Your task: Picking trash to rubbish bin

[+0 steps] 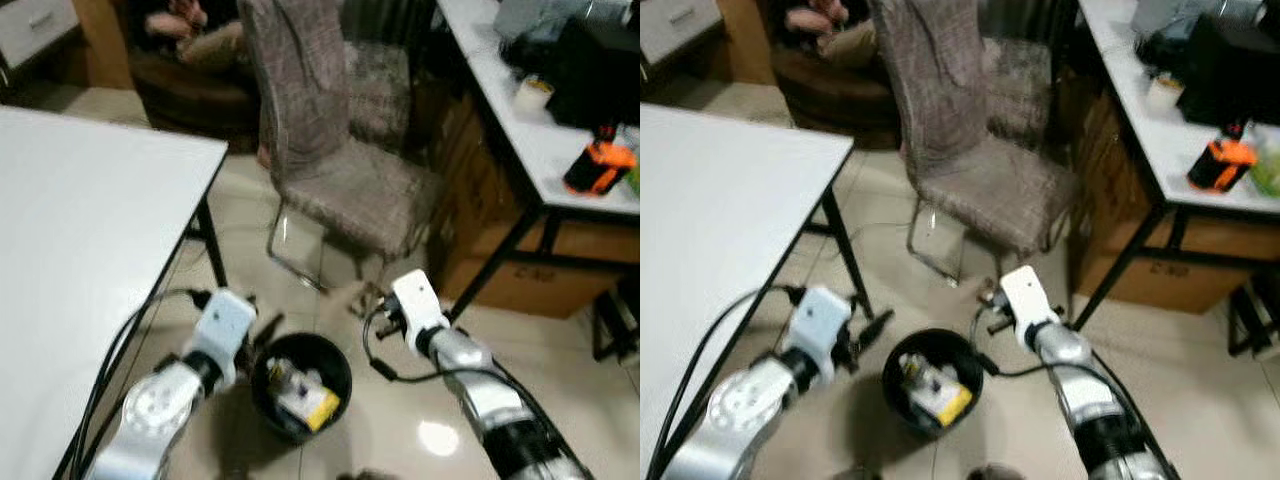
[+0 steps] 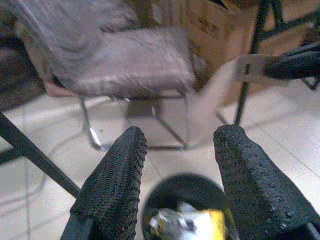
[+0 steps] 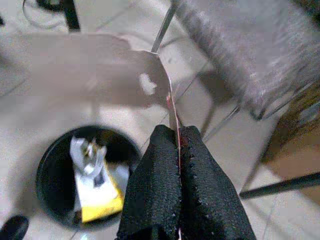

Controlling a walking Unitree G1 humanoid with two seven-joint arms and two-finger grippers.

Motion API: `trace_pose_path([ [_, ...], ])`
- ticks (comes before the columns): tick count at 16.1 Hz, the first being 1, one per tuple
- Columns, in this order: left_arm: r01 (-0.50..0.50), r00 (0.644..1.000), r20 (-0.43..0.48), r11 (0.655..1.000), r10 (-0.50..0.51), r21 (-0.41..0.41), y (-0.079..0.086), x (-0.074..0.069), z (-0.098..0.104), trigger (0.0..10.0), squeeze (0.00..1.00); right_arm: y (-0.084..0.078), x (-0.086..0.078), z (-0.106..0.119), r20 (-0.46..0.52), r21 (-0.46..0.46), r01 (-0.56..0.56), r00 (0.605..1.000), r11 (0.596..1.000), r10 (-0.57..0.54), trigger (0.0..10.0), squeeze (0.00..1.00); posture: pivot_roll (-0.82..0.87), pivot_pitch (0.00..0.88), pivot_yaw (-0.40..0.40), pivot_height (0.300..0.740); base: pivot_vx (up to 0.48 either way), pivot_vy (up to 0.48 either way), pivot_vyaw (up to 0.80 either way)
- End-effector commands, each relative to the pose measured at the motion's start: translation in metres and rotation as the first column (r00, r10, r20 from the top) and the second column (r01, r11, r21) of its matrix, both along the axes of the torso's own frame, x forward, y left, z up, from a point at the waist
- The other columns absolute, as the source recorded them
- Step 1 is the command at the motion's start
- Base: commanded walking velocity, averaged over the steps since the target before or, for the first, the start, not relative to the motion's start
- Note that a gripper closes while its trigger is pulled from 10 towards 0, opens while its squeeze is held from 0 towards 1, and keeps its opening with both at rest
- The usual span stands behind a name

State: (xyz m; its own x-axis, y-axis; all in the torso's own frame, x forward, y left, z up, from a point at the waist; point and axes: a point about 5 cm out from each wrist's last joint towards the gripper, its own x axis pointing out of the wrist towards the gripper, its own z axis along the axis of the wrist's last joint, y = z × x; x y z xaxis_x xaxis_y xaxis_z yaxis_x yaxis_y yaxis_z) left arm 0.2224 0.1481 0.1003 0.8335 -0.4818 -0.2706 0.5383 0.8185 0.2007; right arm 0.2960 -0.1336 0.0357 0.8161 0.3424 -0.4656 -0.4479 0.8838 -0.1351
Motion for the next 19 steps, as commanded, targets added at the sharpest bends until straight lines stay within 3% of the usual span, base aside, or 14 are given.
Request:
trace_pose_path([
  [1,0.051,0.999,-0.015,0.999,-0.051,-0.008,-0.005,-0.004,0.002,10.0,0.00,0.000,0.000,-0.006,-0.025,-0.021,-0.013,1.000,1.000,0.012,10.0,0.00,-0.02,0.183,-0.074,0.740,0.000,0.000,0.00],
  [3,0.099,0.994,-0.052,0.995,-0.098,0.005,-0.007,-0.014,0.002,10.0,0.00,0.007,0.006,-0.016,-0.067,-0.073,-0.030,0.997,0.997,0.026,10.0,0.00,-0.01,0.218,-0.075,0.740,0.000,0.000,0.00],
  [7,0.109,0.990,-0.090,0.994,-0.107,0.020,-0.003,-0.026,0.002,10.0,0.00,0.024,0.019,-0.013,-0.080,-0.016,-0.020,0.997,1.000,0.018,10.0,0.00,0.00,0.241,-0.081,0.740,0.000,0.000,0.00],
  [12,0.117,0.989,-0.095,0.993,-0.114,0.024,-0.006,-0.029,0.004,10.0,0.00,0.032,0.026,-0.008,-0.059,0.044,0.013,0.998,0.999,-0.011,10.0,0.00,0.01,0.250,-0.085,0.740,0.000,0.000,0.00],
  [13,0.117,0.989,-0.096,0.993,-0.114,0.024,-0.006,-0.029,0.005,10.0,0.00,0.036,0.026,-0.006,-0.070,0.130,0.022,0.997,0.991,-0.013,10.0,1.00,0.01,0.253,-0.085,0.740,0.000,0.000,0.00],
  [19,0.105,0.990,-0.096,0.994,-0.102,0.024,-0.007,-0.027,0.005,10.0,0.00,0.038,0.028,-0.005,-0.076,0.182,0.025,0.997,0.983,-0.011,10.0,1.00,0.01,0.250,-0.089,0.740,0.000,0.000,0.00],
])
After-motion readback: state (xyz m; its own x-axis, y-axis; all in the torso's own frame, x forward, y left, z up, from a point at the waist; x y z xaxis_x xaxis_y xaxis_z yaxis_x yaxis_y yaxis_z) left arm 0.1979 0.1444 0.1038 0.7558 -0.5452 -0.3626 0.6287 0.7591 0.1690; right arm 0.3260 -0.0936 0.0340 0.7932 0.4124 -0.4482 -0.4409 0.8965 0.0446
